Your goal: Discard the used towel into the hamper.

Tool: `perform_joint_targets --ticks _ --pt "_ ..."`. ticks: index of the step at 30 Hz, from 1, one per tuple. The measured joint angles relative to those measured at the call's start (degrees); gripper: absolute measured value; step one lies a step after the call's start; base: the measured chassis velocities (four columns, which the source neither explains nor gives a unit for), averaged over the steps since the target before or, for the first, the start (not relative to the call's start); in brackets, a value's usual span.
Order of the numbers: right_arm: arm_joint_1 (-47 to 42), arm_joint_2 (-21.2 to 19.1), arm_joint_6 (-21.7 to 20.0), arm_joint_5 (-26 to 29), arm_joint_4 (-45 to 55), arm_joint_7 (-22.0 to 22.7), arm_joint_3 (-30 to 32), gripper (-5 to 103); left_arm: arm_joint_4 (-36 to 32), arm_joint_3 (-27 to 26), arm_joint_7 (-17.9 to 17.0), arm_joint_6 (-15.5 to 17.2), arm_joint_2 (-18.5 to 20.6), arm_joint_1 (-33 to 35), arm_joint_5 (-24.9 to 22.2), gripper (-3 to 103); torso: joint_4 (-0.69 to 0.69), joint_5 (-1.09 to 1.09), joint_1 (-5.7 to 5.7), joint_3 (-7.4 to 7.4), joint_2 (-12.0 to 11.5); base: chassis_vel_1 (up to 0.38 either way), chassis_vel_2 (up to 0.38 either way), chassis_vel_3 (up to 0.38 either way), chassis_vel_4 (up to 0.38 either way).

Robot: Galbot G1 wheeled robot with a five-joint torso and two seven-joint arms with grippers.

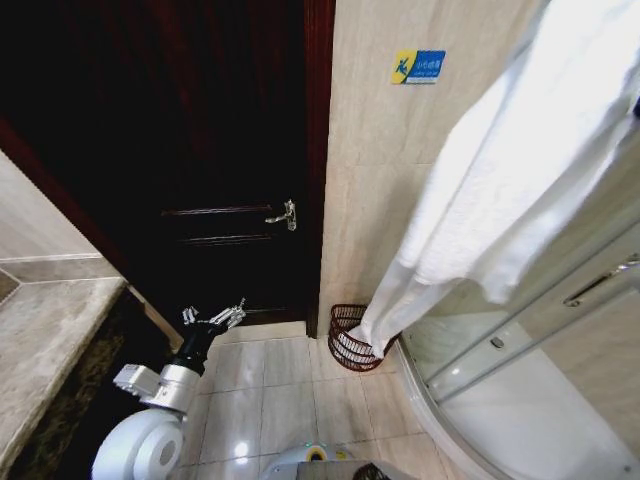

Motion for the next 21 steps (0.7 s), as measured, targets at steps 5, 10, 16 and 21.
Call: perform_joint_targets --ticks 5,10,16,21 --pt "1.0 0.7 0.9 -1.0 -1.4 -0.6 -3.1 8 0.0 0.0 0.0 0.0 0.0 0.0 0.0 100 -0.01 0.01 0.02 0.01 0.0 0.0 0.0 0.0 0.0" --pt "5.2 1.0 1.6 -2.6 -4.3 -0.7 -7.7 8 0.0 0.0 0.0 0.0 0.0 0.0 0.0 100 -0.01 0.0 -0.01 0.01 0.1 0.0 0.0 0.0 0.0" --pt "15.1 0.9 2.5 -5.3 -8.5 -0.7 -16.0 8 0.0 0.0 0.0 0.0 0.0 0.0 0.0 100 0.0 0.0 0.0 0.02 0.1 0.0 0.0 0.0 0.0" --pt "23.9 1.7 3.5 -7.4 -12.8 -1.2 -24.9 8 0.0 0.0 0.0 0.0 0.0 0.0 0.0 100 0.0 -0.01 0.0 0.03 0.1 0.0 0.0 0.0 0.0"
